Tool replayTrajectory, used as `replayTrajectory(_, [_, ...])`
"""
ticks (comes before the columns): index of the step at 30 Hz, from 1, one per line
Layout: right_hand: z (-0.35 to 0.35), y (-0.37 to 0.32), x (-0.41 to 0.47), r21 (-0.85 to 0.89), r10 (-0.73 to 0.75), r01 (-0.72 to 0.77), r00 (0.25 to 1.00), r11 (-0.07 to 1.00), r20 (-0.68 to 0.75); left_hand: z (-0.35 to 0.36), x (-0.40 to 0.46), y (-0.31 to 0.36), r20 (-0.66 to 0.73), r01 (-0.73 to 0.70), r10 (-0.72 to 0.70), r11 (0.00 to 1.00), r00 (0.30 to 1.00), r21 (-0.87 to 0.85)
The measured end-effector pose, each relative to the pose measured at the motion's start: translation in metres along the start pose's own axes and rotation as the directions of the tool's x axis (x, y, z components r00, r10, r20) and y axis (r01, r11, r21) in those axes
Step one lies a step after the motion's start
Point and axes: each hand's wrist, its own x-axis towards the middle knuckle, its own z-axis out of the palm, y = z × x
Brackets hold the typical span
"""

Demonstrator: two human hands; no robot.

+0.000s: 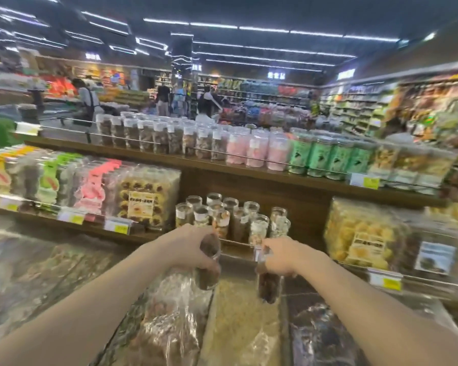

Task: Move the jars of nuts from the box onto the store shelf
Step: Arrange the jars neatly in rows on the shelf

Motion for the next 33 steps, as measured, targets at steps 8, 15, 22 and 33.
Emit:
replayTrajectory(8, [-0.021, 0.037, 0.054, 0.017, 0.204, -0.204, 0.977, 0.979, -0.061, -0.011, 0.132, -0.002, 0.037, -0.130, 0.130, 0.991, 0.991, 0.015])
replayTrajectory(15, [-0.034, 0.056, 0.091, 0.055, 0.260, -0.257, 0.965, 0.965, -0.047, -0.002, 0.213, -0.007, 0.052, -0.132, 0.128, 0.988, 0.990, 0.080])
replayTrajectory(22, [-0.045, 0.088, 0.111, 0.089, 0.247, -0.243, 0.968, 0.966, -0.041, 0.024, 0.265, -0.007, 0.053, -0.043, 0.037, 0.992, 0.998, 0.119])
replayTrajectory(33, [-0.062, 0.153, 0.149, 0.160, 0.314, -0.303, 0.948, 0.939, -0.050, 0.051, 0.289, -0.005, 0.011, 0.009, -0.013, 0.943, 1.000, 0.332])
